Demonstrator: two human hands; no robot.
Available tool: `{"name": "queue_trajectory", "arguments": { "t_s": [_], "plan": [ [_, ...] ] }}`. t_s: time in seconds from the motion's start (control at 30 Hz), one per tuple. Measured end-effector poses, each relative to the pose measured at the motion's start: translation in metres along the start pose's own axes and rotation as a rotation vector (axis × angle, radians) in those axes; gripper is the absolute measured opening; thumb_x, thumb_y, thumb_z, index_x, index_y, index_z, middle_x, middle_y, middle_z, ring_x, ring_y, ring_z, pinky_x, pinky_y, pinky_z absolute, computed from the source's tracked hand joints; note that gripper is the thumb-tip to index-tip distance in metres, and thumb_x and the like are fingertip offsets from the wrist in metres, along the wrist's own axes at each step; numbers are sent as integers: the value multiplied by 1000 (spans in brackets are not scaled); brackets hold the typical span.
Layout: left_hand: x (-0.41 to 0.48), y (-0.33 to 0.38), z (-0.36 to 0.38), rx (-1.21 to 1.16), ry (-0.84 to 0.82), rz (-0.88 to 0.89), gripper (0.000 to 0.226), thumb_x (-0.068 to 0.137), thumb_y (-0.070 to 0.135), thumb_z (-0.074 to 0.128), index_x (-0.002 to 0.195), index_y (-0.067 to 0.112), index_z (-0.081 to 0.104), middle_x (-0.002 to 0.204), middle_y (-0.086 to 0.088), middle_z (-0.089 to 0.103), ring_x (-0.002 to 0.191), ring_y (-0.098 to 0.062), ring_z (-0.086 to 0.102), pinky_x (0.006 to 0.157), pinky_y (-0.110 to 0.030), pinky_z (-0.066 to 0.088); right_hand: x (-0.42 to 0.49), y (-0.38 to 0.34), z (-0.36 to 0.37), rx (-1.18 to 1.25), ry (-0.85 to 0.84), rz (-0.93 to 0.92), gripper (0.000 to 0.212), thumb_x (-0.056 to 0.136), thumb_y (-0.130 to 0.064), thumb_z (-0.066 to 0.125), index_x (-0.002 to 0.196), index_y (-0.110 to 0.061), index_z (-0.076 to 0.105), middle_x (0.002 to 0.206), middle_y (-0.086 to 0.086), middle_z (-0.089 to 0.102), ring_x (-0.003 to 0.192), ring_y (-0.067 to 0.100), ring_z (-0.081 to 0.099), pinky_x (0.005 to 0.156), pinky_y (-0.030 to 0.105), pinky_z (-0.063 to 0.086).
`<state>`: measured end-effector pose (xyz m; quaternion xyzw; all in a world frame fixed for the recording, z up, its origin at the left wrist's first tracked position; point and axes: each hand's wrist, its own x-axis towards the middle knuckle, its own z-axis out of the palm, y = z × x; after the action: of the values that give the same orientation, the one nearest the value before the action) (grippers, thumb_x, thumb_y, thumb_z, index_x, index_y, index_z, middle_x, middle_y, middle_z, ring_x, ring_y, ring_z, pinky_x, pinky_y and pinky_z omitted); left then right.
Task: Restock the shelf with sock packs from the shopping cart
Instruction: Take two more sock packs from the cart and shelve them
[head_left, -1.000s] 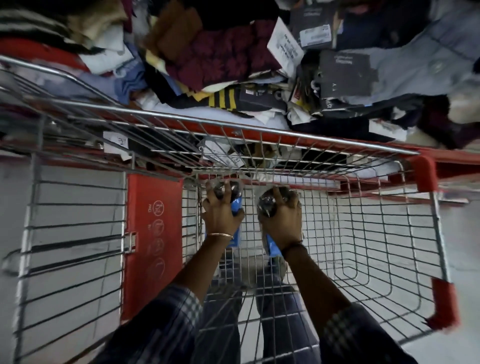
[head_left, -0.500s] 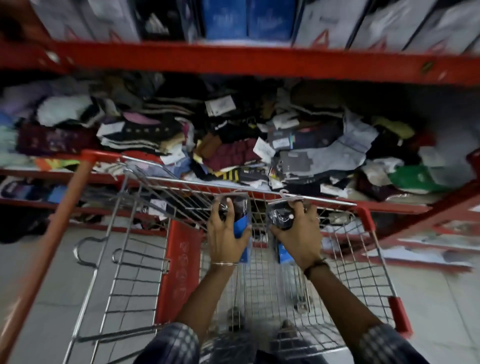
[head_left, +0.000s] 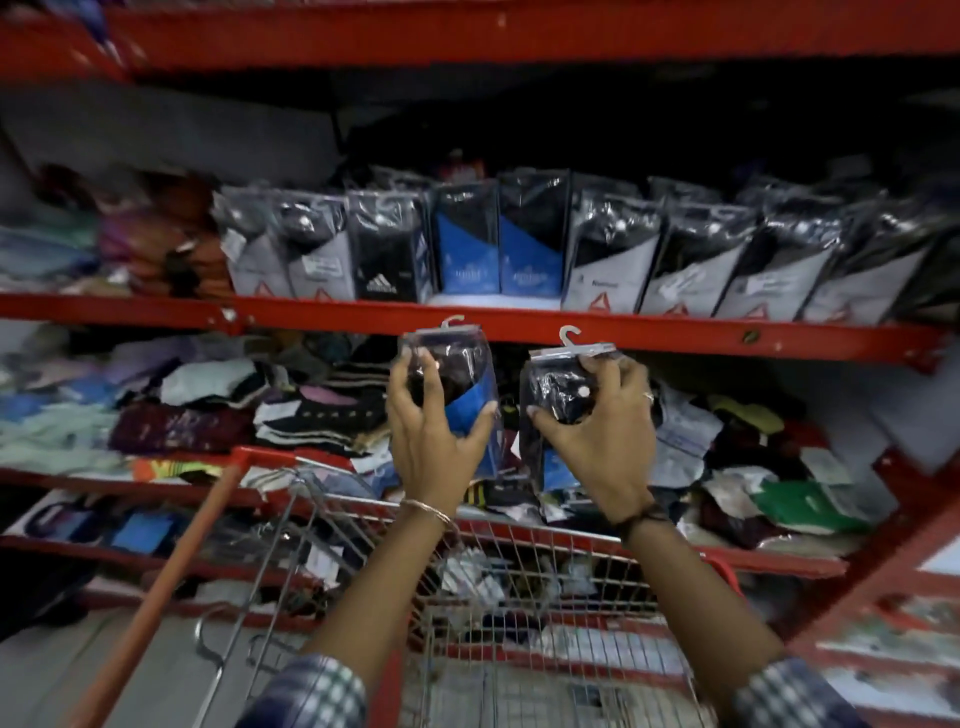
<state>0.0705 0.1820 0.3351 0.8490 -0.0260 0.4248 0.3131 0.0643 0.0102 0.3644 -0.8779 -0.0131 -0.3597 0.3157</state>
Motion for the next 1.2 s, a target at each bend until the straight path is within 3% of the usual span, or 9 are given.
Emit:
{"name": "queue_trajectory", "arguments": {
  "t_s": [0.13, 0.23, 0.5, 0.7, 0.87, 1.07, 1.2],
  "plan": [
    [56, 10, -2, -38, 111, 67, 87, 82, 52, 62, 146, 9, 22, 145, -20, 29, 131, -31, 33, 90, -38, 49, 42, -24, -6, 4, 113, -65, 70, 56, -49, 83, 109, -20, 48, 112, 13, 50, 95, 31, 56, 63, 36, 54],
    [94, 17, 2, -55, 175, 115, 86, 83, 52, 61, 146, 7, 22, 144, -20, 29, 131, -30, 33, 94, -28, 41, 68, -39, -10, 11, 196, -85, 69, 58, -52, 81, 110, -20, 49, 113, 13, 51, 96, 30, 57, 60, 36, 52],
    [158, 24, 39, -71, 218, 128, 85, 80, 48, 69, 141, 1, 32, 141, -21, 36, 126, -33, 38, 93, -37, 46, 107, -59, -7, 9, 317, -77, 69, 61, -55, 78, 113, -18, 51, 115, 12, 51, 91, 27, 57, 53, 25, 39],
    [163, 6, 68, -82, 239, 161, 79, 80, 44, 69, 137, 0, 39, 136, -20, 39, 122, -30, 37, 93, -45, 48, 117, -69, 4, -13, 342, -58, 70, 61, -54, 79, 113, -17, 52, 114, 14, 52, 90, 29, 58, 51, 33, 51],
    [175, -4, 78, -172, 237, 155, 80, 81, 46, 67, 141, 5, 32, 136, -8, 27, 123, -26, 34, 95, -32, 42, 124, -79, 17, -13, 361, -50, 70, 63, -49, 82, 114, -11, 54, 116, 18, 51, 94, 33, 58, 54, 37, 53],
    [159, -21, 93, -199, 142, 111, 81, 81, 33, 72, 142, 3, 28, 135, -7, 22, 123, -29, 31, 88, -50, 52, 127, -78, 36, 4, 409, -22, 67, 64, -43, 83, 111, -4, 54, 117, 23, 51, 98, 36, 57, 56, 35, 52],
    [153, -29, 95, -111, 108, 175, 67, 91, 34, 55, 144, 9, 22, 141, -8, 18, 132, -34, 22, 103, -61, 33, 130, -73, 51, 20, 442, -46, 67, 66, -44, 82, 109, -3, 53, 118, 25, 51, 102, 34, 56, 57, 35, 54]
  ]
}}
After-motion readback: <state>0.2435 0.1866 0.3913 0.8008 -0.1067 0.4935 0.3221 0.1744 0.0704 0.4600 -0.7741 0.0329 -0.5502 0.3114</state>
